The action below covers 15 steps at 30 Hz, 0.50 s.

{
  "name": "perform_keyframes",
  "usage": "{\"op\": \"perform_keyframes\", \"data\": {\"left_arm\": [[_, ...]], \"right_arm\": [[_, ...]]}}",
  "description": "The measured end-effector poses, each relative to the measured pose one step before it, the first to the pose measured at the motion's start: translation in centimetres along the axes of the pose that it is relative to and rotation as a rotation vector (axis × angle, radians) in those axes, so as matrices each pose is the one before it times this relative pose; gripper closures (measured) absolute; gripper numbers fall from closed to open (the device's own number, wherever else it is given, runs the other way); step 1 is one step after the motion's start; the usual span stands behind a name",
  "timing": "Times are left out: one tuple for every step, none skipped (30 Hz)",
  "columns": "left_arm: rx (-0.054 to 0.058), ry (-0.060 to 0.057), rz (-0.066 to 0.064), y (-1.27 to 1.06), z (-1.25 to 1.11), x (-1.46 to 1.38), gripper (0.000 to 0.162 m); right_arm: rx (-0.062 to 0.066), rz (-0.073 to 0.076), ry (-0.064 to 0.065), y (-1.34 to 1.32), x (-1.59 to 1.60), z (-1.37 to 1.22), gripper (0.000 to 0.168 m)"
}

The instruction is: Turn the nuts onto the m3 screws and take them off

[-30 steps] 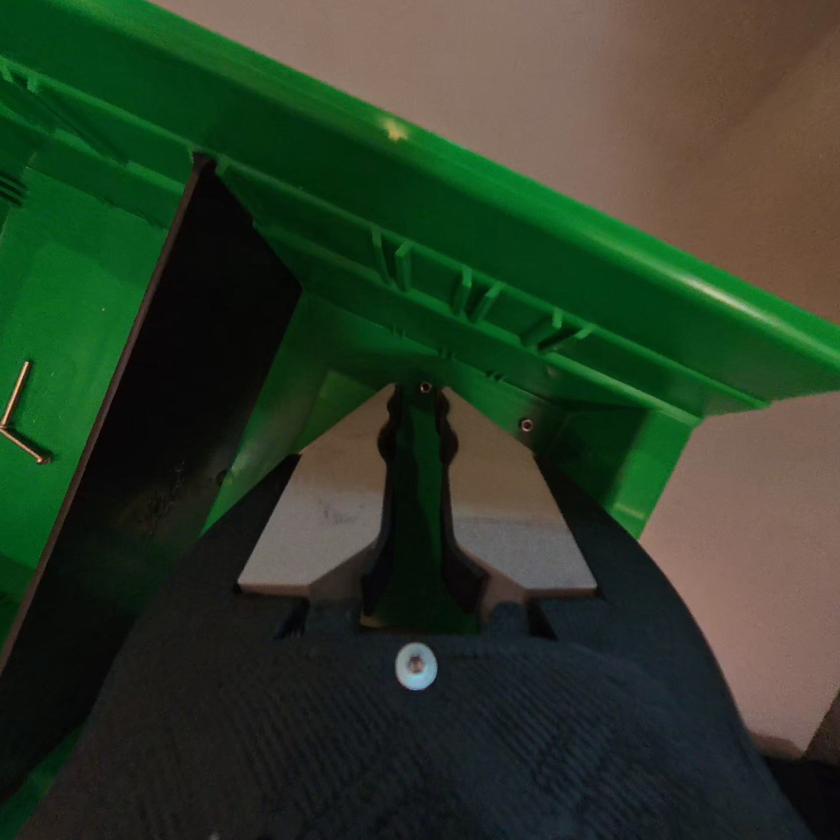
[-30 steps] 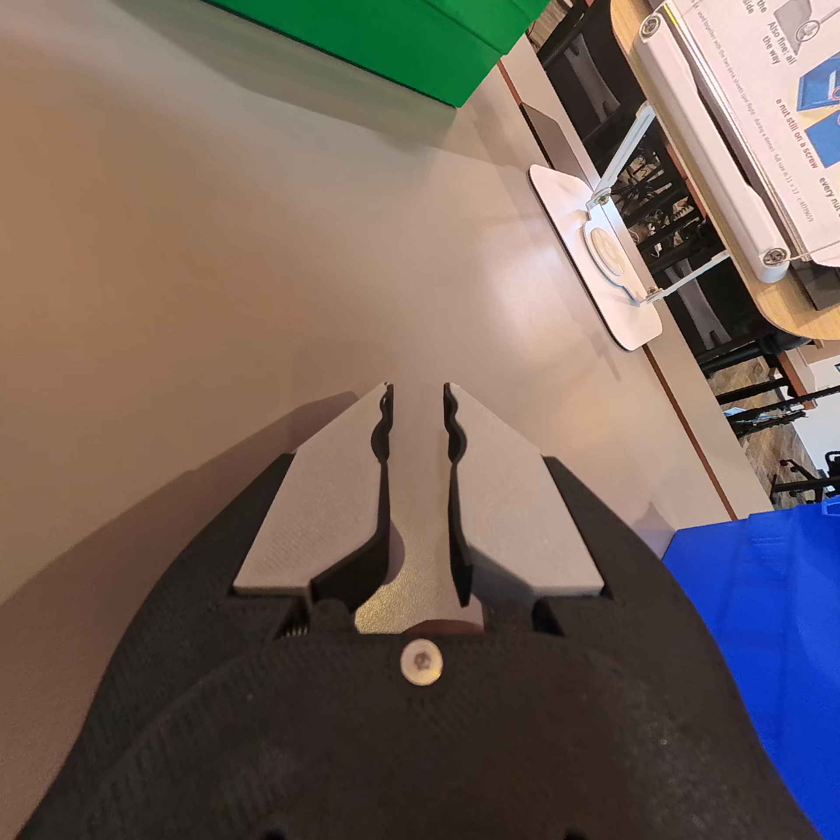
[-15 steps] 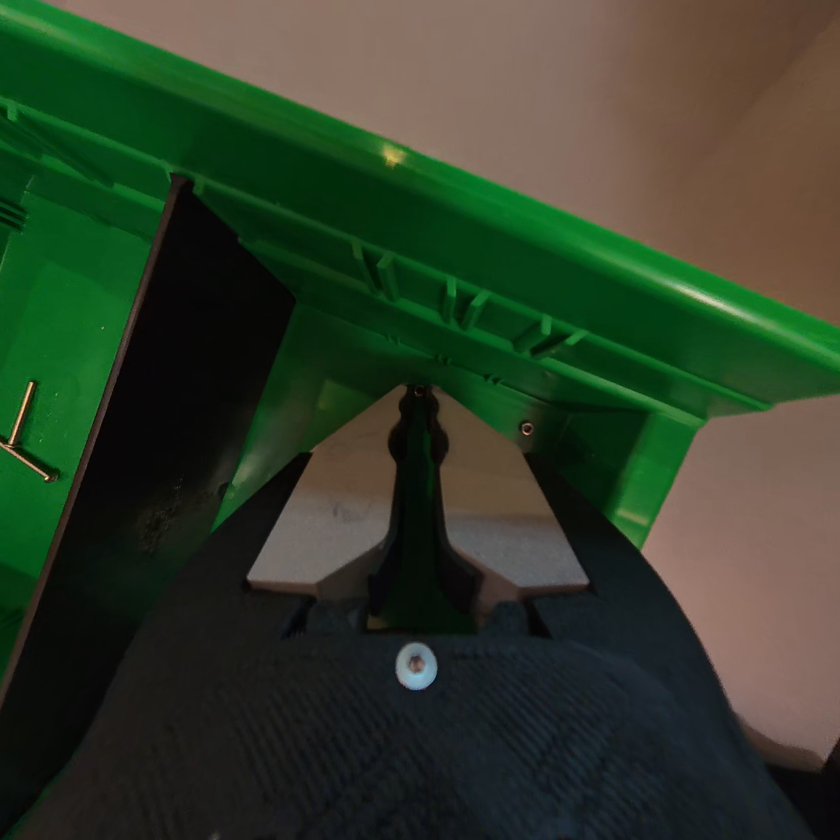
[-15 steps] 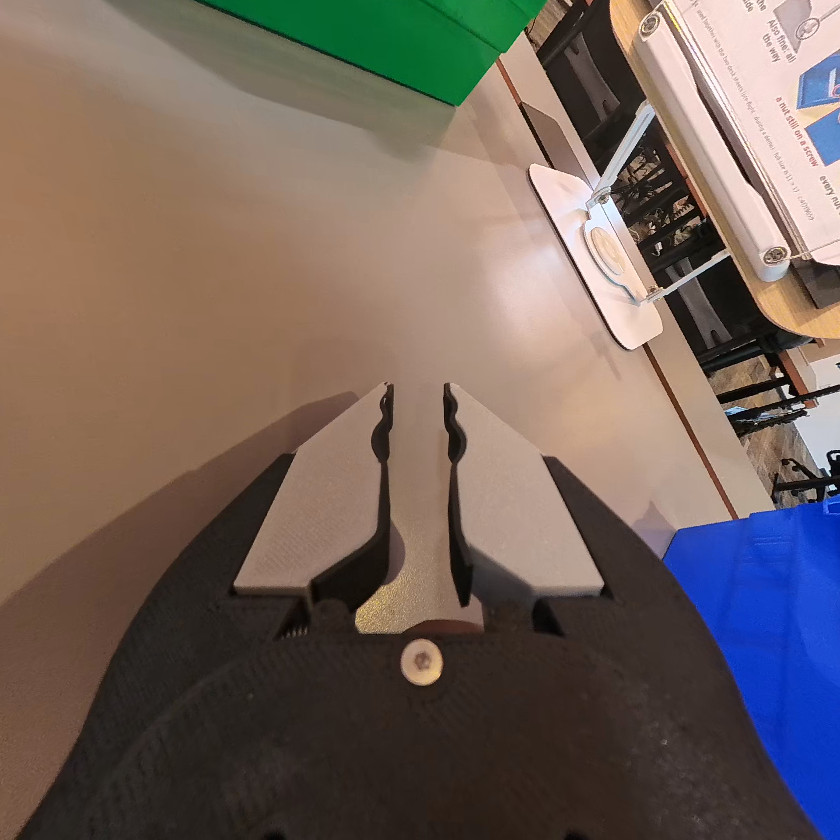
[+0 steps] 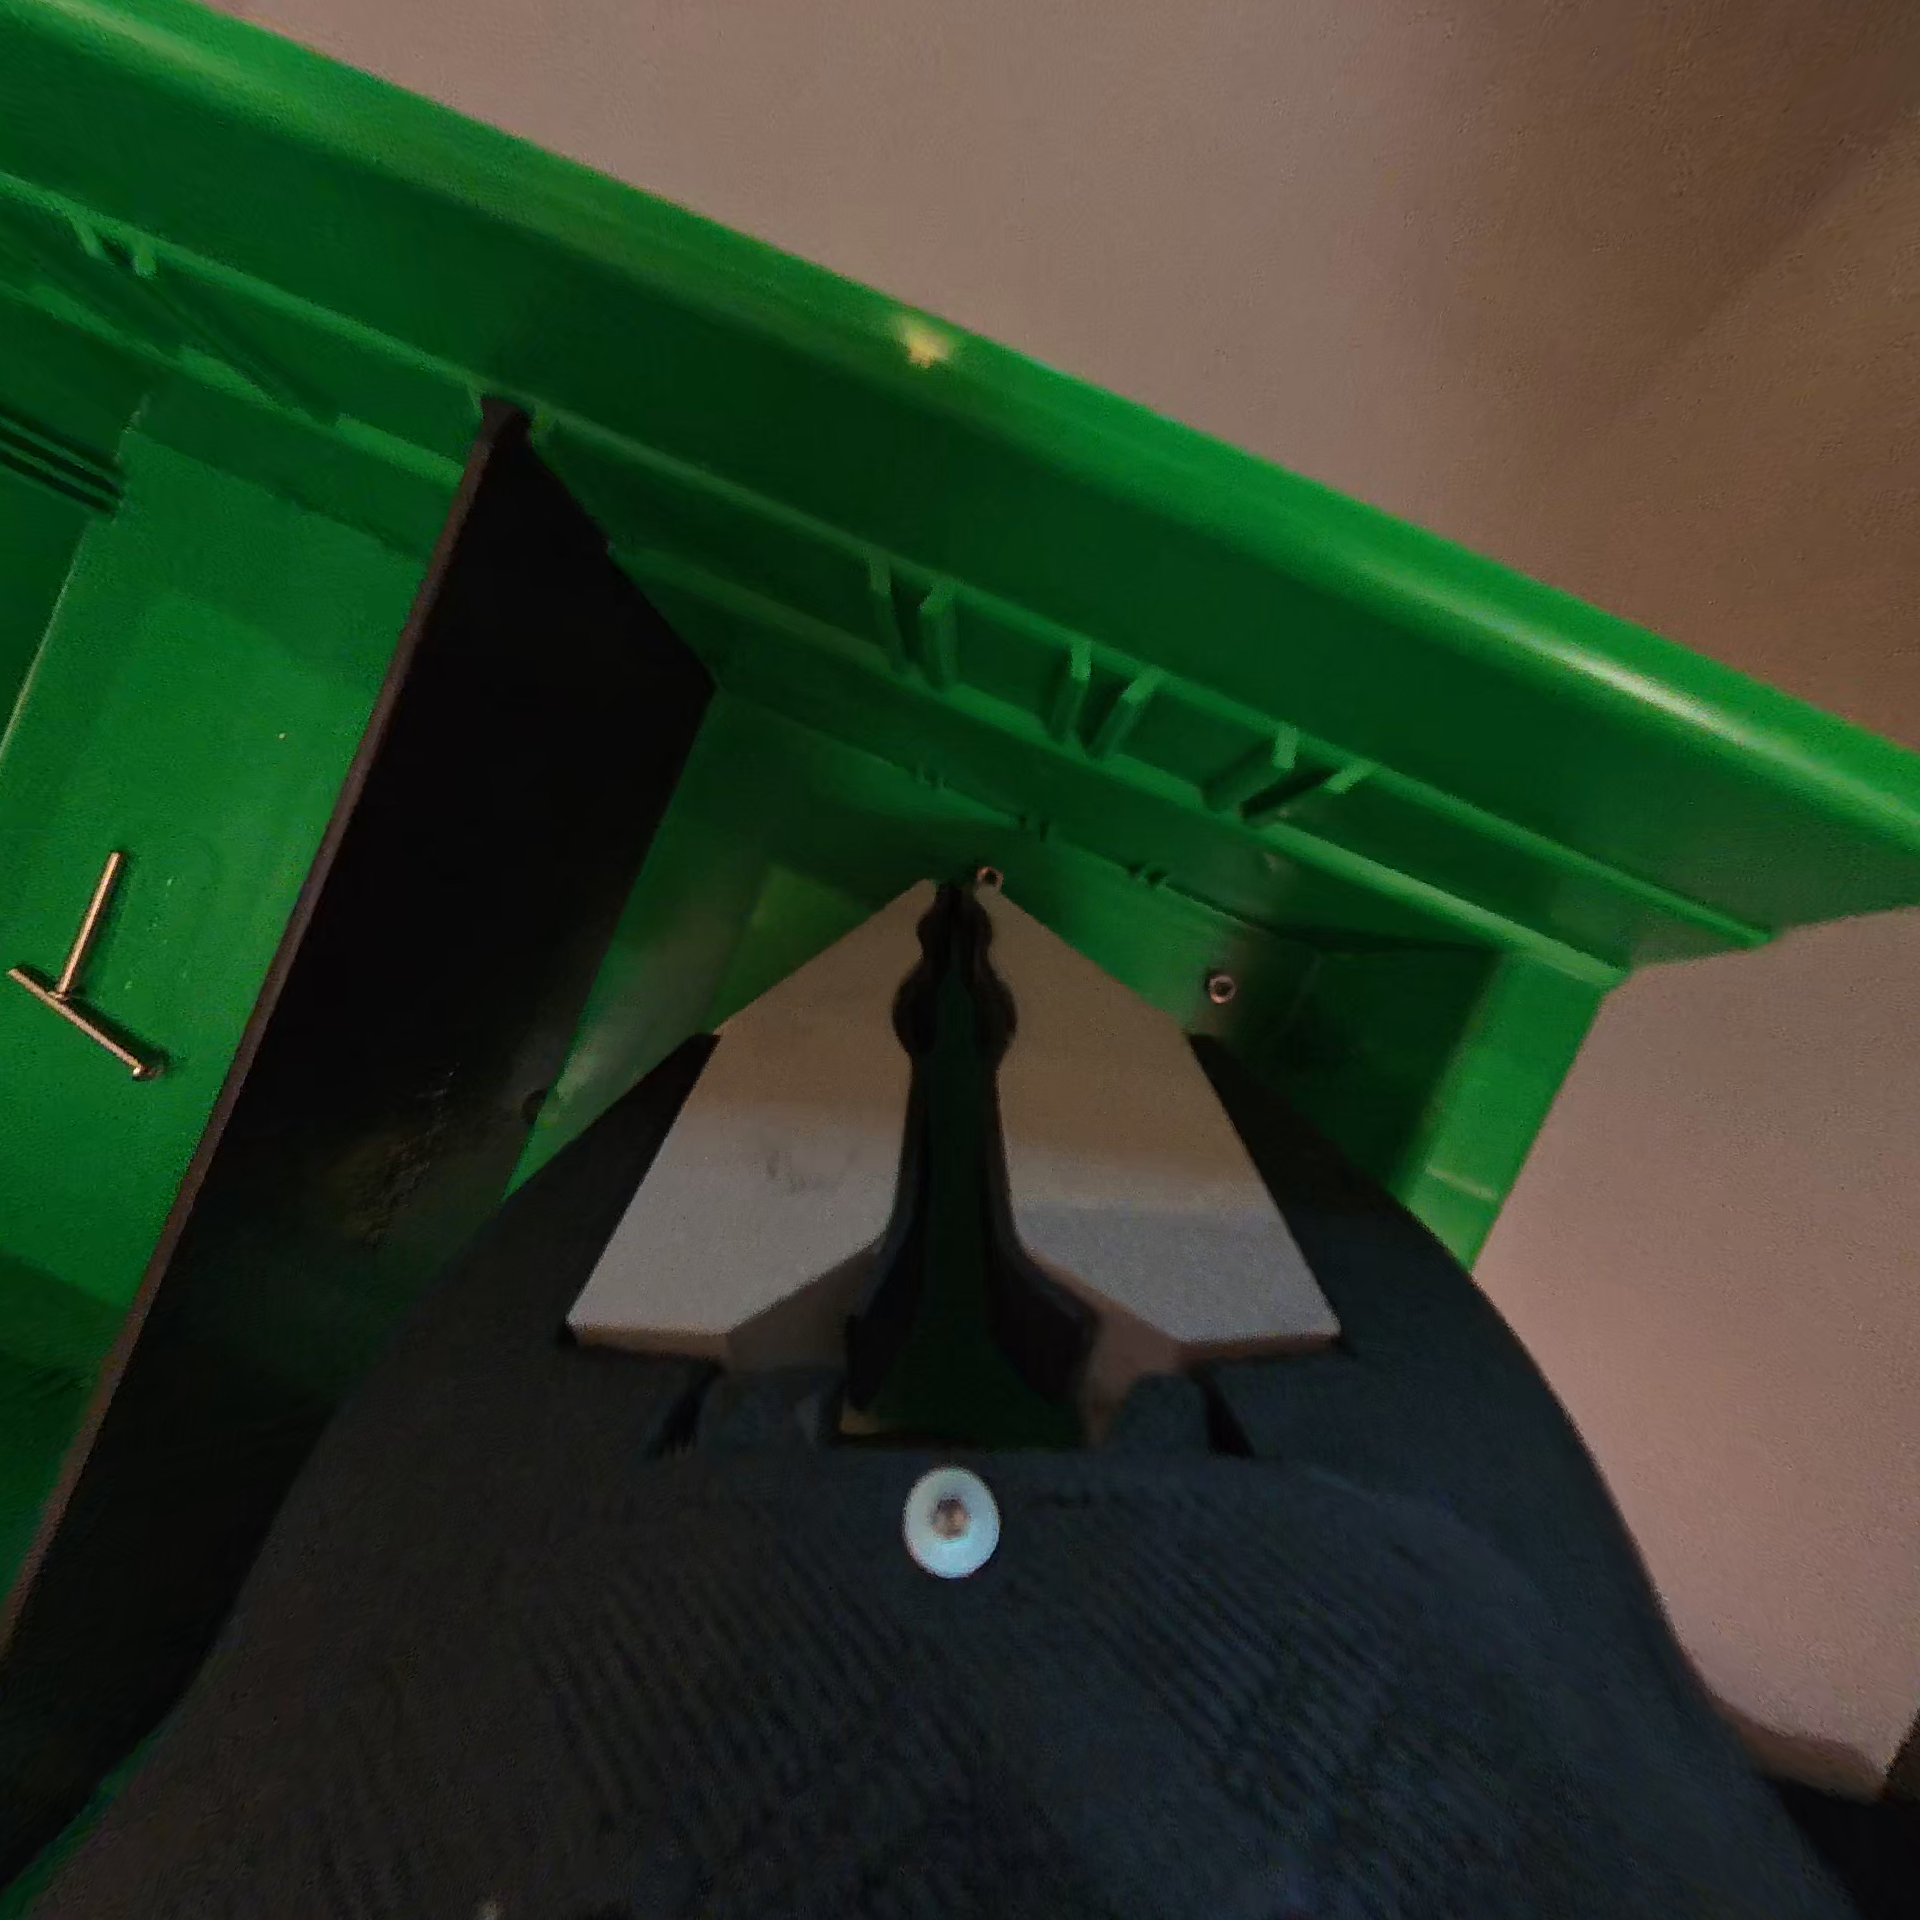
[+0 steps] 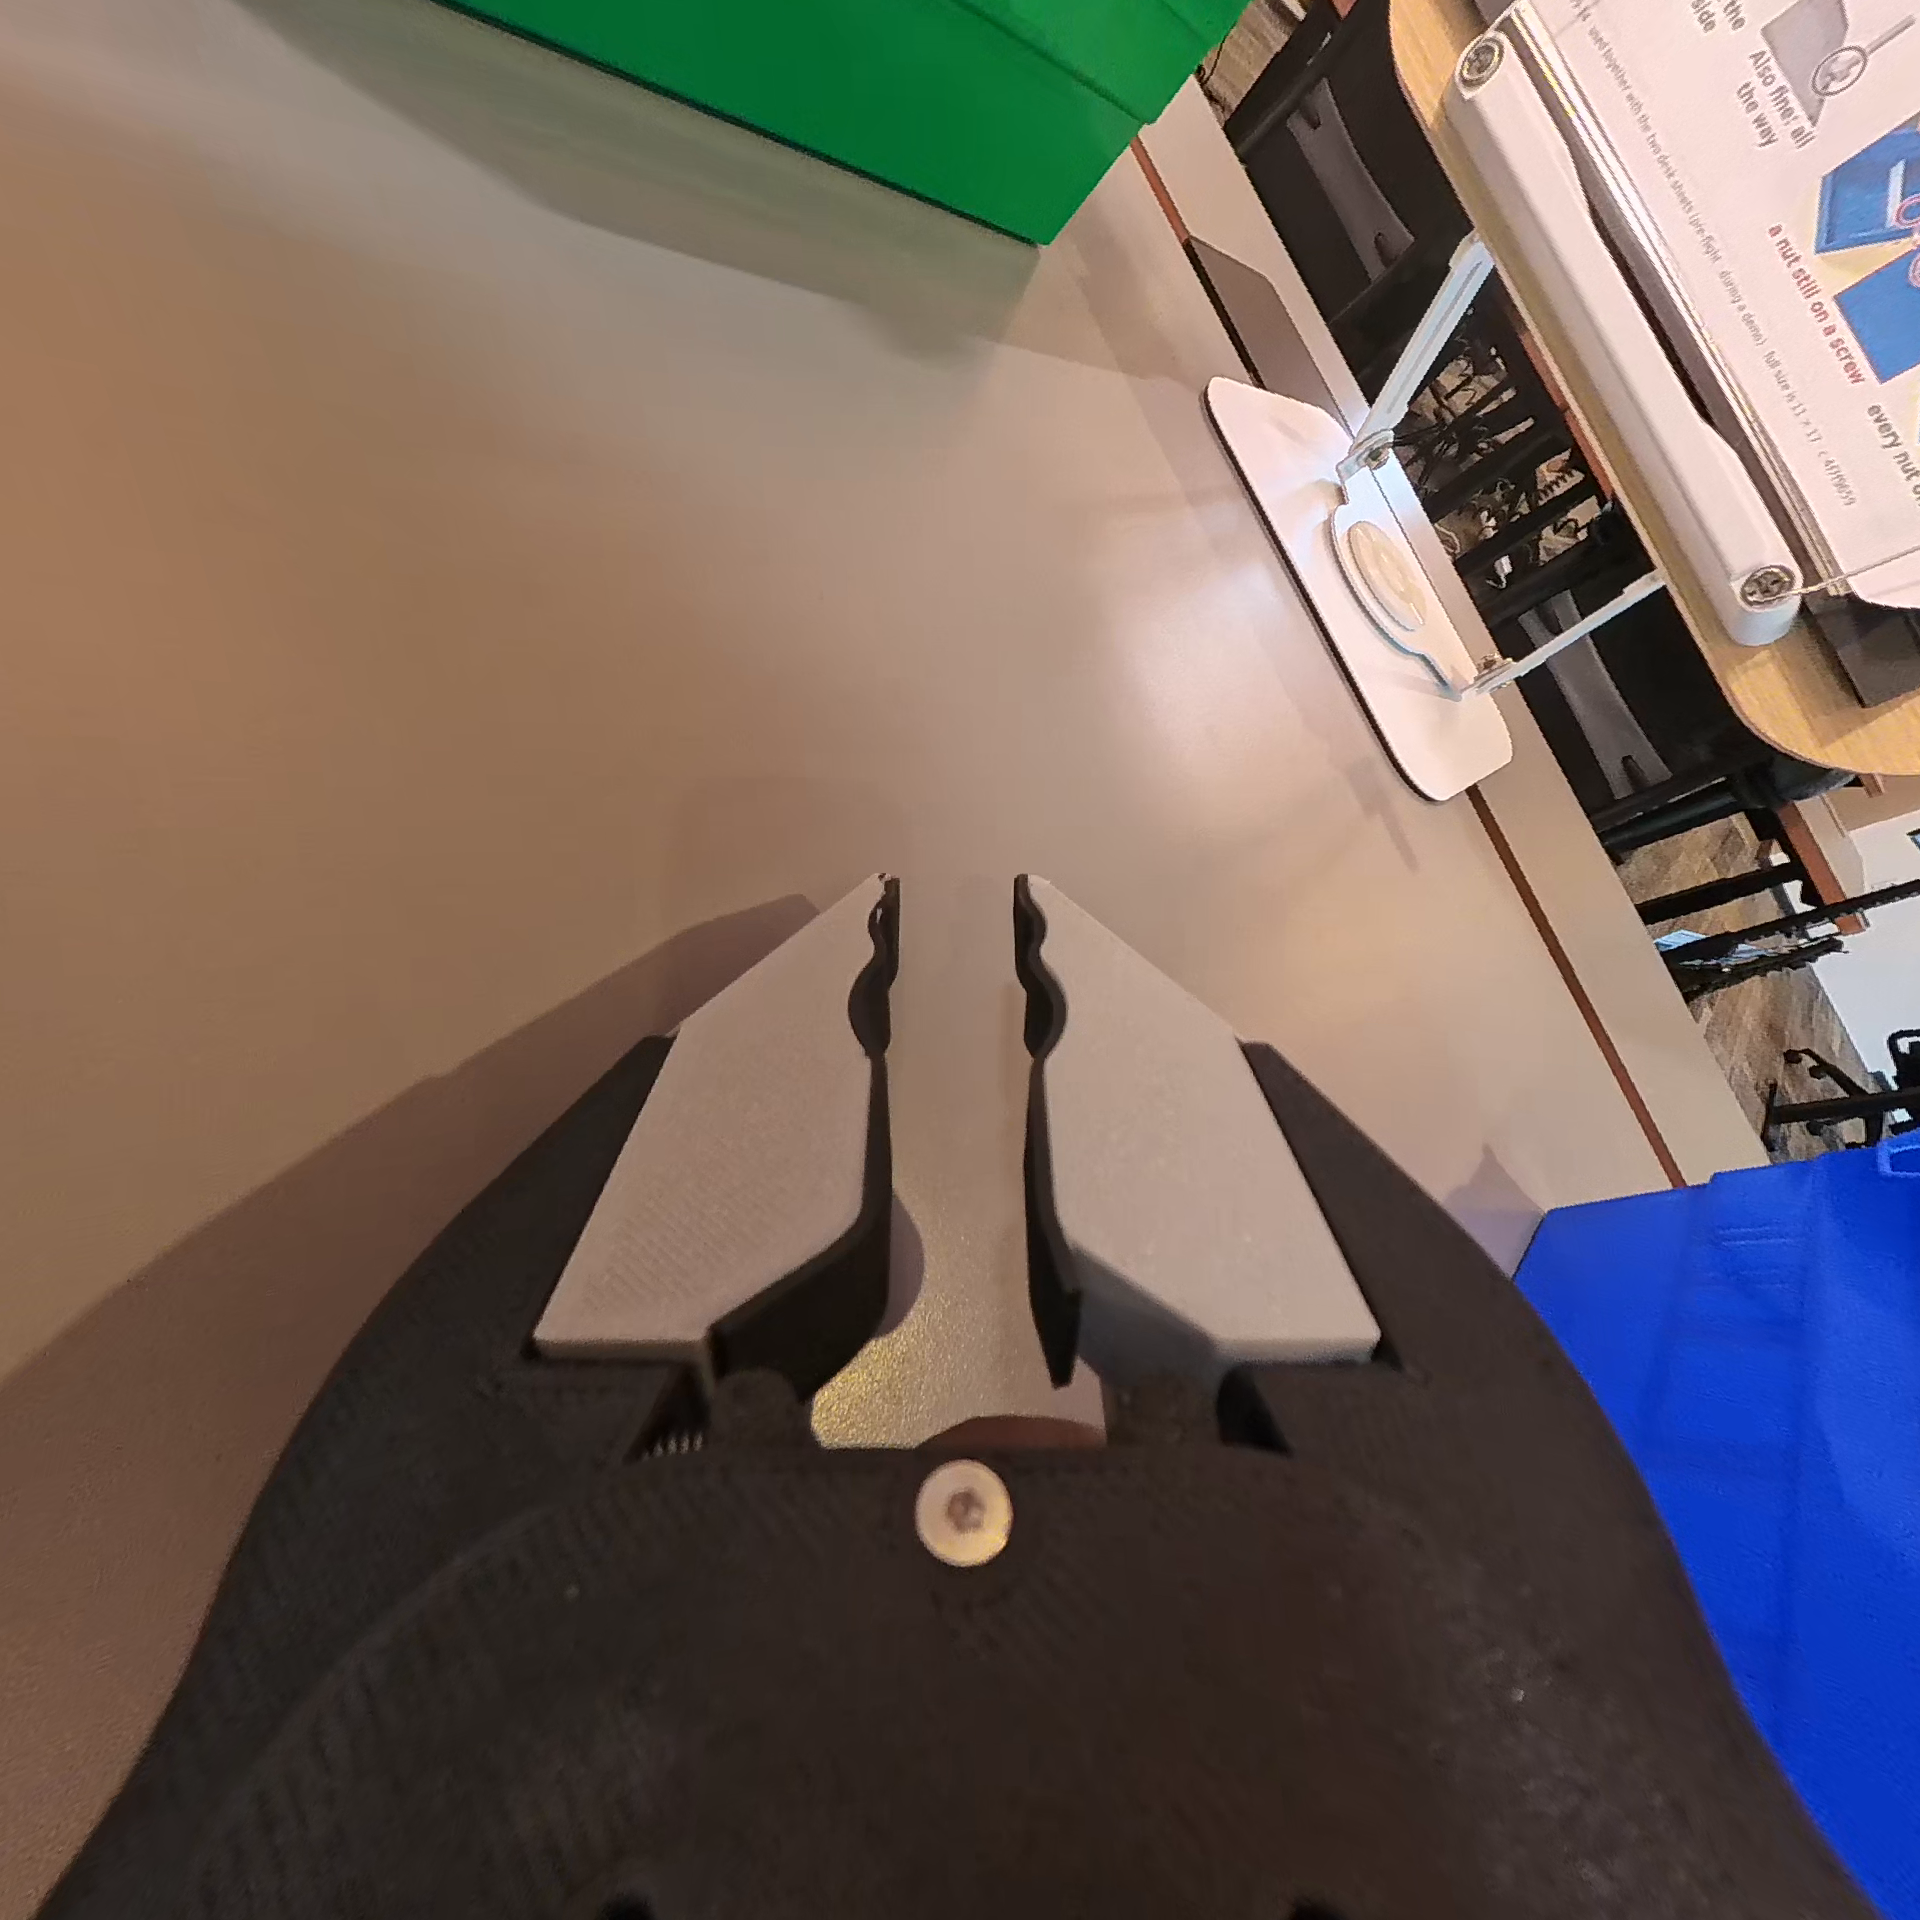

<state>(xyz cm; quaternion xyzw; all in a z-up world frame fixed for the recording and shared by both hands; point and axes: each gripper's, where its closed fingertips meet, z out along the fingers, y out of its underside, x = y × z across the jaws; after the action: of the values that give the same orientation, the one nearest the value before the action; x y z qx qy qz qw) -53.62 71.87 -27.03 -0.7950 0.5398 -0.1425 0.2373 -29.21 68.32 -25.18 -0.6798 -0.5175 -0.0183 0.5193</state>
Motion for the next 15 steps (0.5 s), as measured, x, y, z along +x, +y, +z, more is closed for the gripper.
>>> {"op": "perform_keyframes", "data": {"left_arm": [[0.0202, 0.0096, -0.0043, -0.335, -0.1, 0.124, 0.159], [0.0161, 0.0047, -0.002, -0.3, -0.068, 0.061, 0.158], [0.0116, -0.0054, 0.0008, -0.24, -0.024, -0.07, 0.159], [0.0008, 0.0011, 0.0038, -0.057, 0.036, 0.065, 0.162], [-0.0082, 0.0057, 0.0069, 0.115, 0.133, 0.164, 0.162], [-0.0124, 0.0009, 0.0058, 0.155, 0.212, 0.08, 0.162], [-0.0171, 0.0055, 0.0036, 0.215, 0.276, 0.129, 0.162], [-0.0069, 0.0131, 0.0042, 0.042, 0.15, 0.258, 0.162], [-0.0138, 0.0047, 0.0059, 0.176, 0.064, 0.157, 0.162], [-0.0037, -0.0048, 0.0044, 0.083, -0.047, 0.005, 0.162], [-0.0096, -0.0041, -0.0006, 0.186, -0.088, -0.019, 0.162], [-0.0068, -0.0072, -0.0005, 0.19, -0.104, -0.115, 0.162], [-0.0059, -0.0101, -0.0028, 0.183, -0.098, -0.216, 0.162], [-0.003, -0.0067, -0.0074, 0.154, -0.079, -0.216, 0.162], [-0.0013, -0.0034, -0.0078, 0.134, -0.068, -0.182, 0.162]], "right_arm": [[-0.0006, -0.0007, 0.0, 0.001, -0.01, 0.011, 0.149], [-0.0006, -0.0006, 0.0001, 0.008, -0.005, 0.005, 0.149], [-0.0005, -0.0001, 0.0003, 0.014, 0.006, 0.008, 0.149], [0.0002, 0.0002, 0.0002, -0.01, 0.008, -0.003, 0.149], [0.0, 0.0006, 0.0001, 0.0, -0.004, 0.0, 0.149], [-0.0005, 0.0004, -0.0001, 0.008, 0.009, 0.011, 0.149], [-0.0003, -0.0002, 0.0003, 0.004, 0.005, -0.002, 0.149], [0.0003, -0.0006, 0.0002, -0.005, 0.0, -0.005, 0.149], [0.0002, -0.0005, 0.0, -0.004, -0.013, 0.004, 0.149], [-0.0001, -0.0002, 0.0001, 0.001, 0.003, -0.001, 0.149], [0.0004, -0.0001, 0.0001, 0.001, 0.0, -0.009, 0.149], [0.0002, 0.0003, 0.0, -0.002, -0.002, 0.001, 0.149], [-0.0005, 0.0002, 0.0, 0.008, 0.006, 0.004, 0.149], [-0.0004, -0.0003, -0.0001, 0.006, -0.01, 0.007, 0.149], [-0.0001, -0.0007, 0.0, -0.006, 0.0, 0.004, 0.149]]}}
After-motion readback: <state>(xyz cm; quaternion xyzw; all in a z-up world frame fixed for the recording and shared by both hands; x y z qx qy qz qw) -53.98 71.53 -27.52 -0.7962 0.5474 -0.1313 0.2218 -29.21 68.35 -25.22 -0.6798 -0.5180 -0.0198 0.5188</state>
